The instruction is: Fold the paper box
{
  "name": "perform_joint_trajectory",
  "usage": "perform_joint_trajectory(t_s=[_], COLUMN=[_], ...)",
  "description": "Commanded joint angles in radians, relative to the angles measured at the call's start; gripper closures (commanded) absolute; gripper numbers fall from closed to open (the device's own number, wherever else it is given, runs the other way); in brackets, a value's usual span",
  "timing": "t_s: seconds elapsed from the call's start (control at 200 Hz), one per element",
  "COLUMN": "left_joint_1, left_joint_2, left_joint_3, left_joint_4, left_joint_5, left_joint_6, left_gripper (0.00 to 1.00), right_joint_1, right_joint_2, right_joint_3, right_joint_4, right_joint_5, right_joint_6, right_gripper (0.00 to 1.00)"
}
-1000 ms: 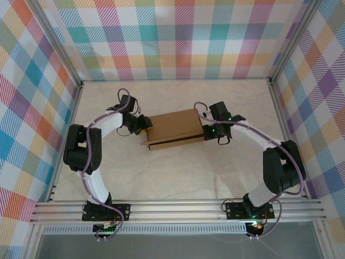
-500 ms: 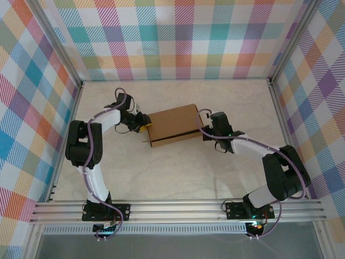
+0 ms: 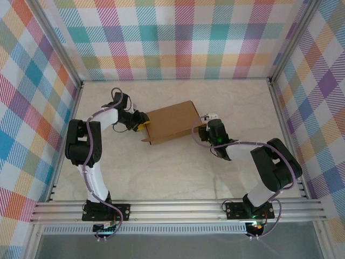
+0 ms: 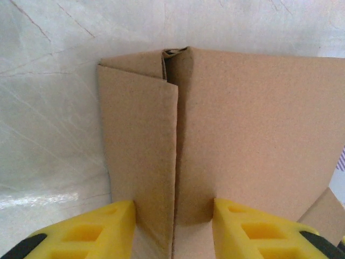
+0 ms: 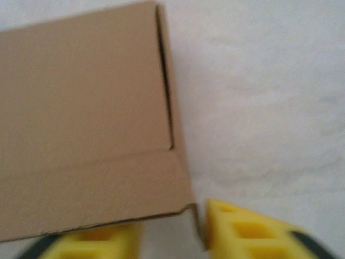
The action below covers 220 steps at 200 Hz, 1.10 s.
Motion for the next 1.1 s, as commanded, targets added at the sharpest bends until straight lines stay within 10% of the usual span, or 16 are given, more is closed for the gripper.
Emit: perform_joint_trajectory(t_s=[0.0,0.425,0.72,1.095], left_joint_1=[-0.013,-0.001,0.035,0.093], left_joint_2=[0.04,0.07,0.088,0.138], left_joint_3=[-0.022,-0.036,-0.116,-0.159], left_joint_4=[-0.08,-0.123,-0.064,-0.009], left_joint_5=[-0.056,-0.094,-0.046,0.013], left_joint_6=[-0.009,0.118,0.161,0.164], left_gripper=[0.6,0.67,0.69,0.7], right_joint_1=[0.022,-0.102,-0.37,-0.403], right_joint_2=[-0.069,-0.505,-0.032,0.359], right_joint_3=[-0.044,-0.085,0.304,0.458], right_joint_4=[-0.101,-0.316,-0.51,-0.312], right_joint_5=[-0.081,-0.379,-0.718,-1.147], right_joint_6=[-0.035,0.027,0.364,0.526], right_gripper=[0.21,0.07,0.08,0.09])
